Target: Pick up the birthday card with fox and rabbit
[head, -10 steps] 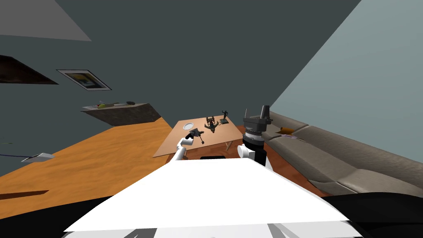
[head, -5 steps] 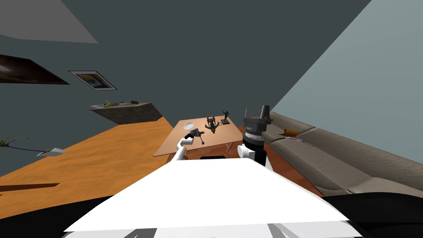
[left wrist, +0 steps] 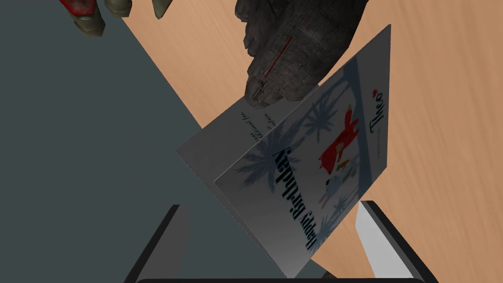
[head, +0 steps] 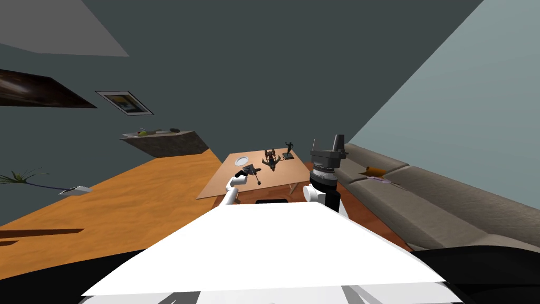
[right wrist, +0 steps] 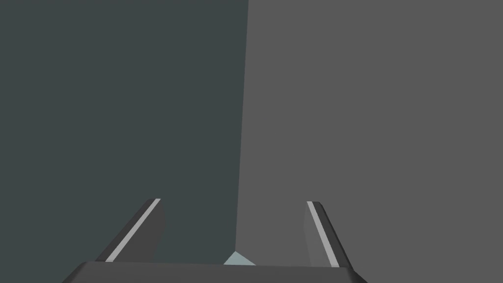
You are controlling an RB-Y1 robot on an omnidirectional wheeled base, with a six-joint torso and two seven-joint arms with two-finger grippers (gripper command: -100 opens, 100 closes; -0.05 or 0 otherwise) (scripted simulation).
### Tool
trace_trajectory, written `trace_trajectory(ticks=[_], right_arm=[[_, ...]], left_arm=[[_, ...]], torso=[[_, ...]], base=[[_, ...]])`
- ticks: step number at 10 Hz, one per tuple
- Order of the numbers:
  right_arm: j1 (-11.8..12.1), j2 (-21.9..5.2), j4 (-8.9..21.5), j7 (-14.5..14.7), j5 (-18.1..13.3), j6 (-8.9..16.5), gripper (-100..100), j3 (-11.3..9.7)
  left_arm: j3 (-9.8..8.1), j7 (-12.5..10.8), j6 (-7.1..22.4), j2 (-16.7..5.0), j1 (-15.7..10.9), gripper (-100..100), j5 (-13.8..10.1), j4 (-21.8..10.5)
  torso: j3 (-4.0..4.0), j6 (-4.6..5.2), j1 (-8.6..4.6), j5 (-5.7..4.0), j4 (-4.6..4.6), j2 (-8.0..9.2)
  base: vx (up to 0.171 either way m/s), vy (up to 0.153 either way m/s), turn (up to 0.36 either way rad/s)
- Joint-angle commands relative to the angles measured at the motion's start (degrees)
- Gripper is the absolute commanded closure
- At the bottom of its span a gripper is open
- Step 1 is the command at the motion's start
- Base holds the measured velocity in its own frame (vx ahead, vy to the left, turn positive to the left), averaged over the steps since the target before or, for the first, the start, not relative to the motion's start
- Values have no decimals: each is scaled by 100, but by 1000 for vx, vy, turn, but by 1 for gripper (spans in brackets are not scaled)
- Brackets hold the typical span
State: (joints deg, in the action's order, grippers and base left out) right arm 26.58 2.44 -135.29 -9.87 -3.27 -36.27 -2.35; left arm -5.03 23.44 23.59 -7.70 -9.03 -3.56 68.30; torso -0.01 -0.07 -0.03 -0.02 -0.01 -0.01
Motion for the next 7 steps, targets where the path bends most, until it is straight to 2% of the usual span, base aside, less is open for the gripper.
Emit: trace_trajectory(ticks=[1,3,4,5,7], right_arm=[[0,0,0,0,0,0,0,0],[0,0,0,0,0,0,0,0],[0,0,0,0,0,0,0,0],[0,0,0,0,0,0,0,0],[0,0,0,0,0,0,0,0]], left_arm=[[-202,286,4,123,-30,-100,-286,-43],[-202,605,4,123,-30,-100,-353,-43],[-202,694,4,123,-30,-100,-353,-43],[-402,900,10,244,-59,-100,-634,-84],[-402,1218,10,244,-59,-100,-700,-84]], torso=[[0,0,0,0,0,0],[-4,0,-5,-1,-2,-8],[-3,1,-3,-1,-1,-5],[0,0,1,0,0,0],[-4,1,-4,-1,-1,-7]], base=[[24,-14,134],[26,-17,29],[5,-3,-10],[22,-9,150],[26,-17,21]])
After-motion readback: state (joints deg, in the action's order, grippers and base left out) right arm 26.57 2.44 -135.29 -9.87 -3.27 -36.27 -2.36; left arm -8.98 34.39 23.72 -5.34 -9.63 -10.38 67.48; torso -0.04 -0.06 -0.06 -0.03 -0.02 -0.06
